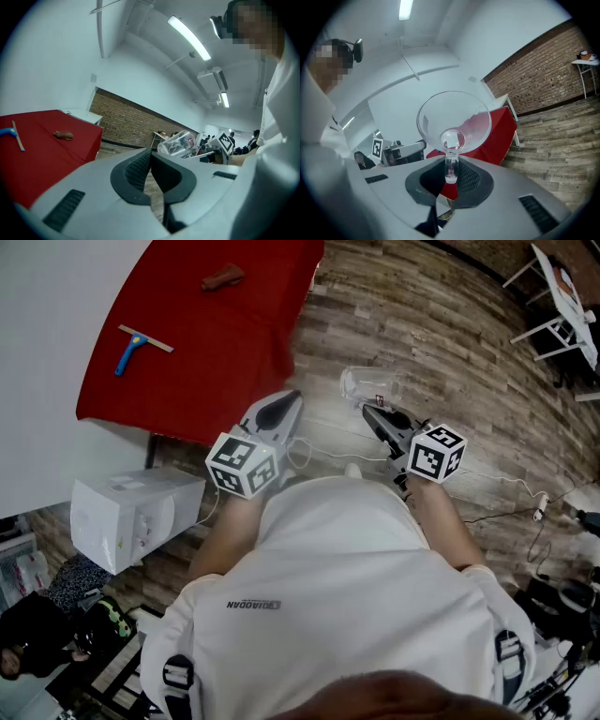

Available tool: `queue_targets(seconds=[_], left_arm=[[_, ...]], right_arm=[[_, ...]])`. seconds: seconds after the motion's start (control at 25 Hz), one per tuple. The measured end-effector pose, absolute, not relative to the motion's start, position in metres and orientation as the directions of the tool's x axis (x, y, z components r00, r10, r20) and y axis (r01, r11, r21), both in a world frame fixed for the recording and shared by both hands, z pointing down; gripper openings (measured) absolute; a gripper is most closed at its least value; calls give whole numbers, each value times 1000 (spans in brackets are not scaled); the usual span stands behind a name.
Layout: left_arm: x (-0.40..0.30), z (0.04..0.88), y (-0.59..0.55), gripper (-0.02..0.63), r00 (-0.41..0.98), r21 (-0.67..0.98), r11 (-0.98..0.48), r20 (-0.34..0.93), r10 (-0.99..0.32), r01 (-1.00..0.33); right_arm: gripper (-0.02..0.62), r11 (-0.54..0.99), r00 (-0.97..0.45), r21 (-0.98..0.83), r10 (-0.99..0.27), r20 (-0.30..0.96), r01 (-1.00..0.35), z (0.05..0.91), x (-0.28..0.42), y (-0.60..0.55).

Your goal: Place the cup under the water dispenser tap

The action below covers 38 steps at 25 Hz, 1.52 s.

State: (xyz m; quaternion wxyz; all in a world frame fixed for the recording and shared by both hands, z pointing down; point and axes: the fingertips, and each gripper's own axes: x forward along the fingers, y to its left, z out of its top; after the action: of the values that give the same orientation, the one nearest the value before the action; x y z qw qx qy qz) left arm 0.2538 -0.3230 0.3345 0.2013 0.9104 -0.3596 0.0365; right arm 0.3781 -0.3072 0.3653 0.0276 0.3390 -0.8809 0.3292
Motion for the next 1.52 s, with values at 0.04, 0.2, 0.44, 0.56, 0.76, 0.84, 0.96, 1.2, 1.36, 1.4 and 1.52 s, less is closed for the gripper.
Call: queue_targets(seconds=[0.04, 0.2, 0.44, 0.56, 0.76, 0.84, 0.96, 1.2, 1.36, 1.4, 1.52], left_arm=[[254, 334, -323, -3, 739, 339, -661, 212, -640, -669], [259, 335, -324, -3, 741, 330, -666, 218, -636, -669], [259, 337, -320, -3, 743, 321, -672, 234, -627, -668], [261, 336, -320, -3, 746, 317, -676, 237, -622, -665], [261, 334, -321, -3, 751, 310, -684, 238, -616, -660], [260, 333, -321, -3, 750, 310, -684, 237, -617, -661], [258, 332, -321, -3, 748, 309, -682, 235, -621, -663], [249, 331, -318, -3, 749, 307, -684, 227, -623, -662], [243, 331, -316, -3, 747, 306, -682, 225, -626, -664], [240, 331, -315, -3, 746, 305, -682, 224, -627, -665], [232, 329, -315, -3, 741, 303, -678, 221, -634, -670]], right_arm=[[38, 556, -769, -558, -579, 273, -616, 365, 379, -306], [38, 559, -767, -553, -581, 270, -618, 367, 382, -306], [38, 549, -758, -558, -601, 255, -622, 368, 384, -305], [38, 552, -759, -559, -603, 245, -619, 364, 385, -305], [38, 548, -763, -567, -593, 256, -615, 367, 382, -304], [38, 543, -765, -576, -592, 253, -611, 367, 382, -303], [38, 546, -768, -576, -589, 252, -608, 367, 381, -300], [38, 560, -767, -557, -591, 250, -613, 364, 371, -298], [38, 563, -771, -558, -587, 249, -609, 365, 363, -295], [38, 565, -772, -557, -584, 250, -609, 365, 361, -294], [38, 572, -777, -553, -576, 256, -606, 365, 353, -293]])
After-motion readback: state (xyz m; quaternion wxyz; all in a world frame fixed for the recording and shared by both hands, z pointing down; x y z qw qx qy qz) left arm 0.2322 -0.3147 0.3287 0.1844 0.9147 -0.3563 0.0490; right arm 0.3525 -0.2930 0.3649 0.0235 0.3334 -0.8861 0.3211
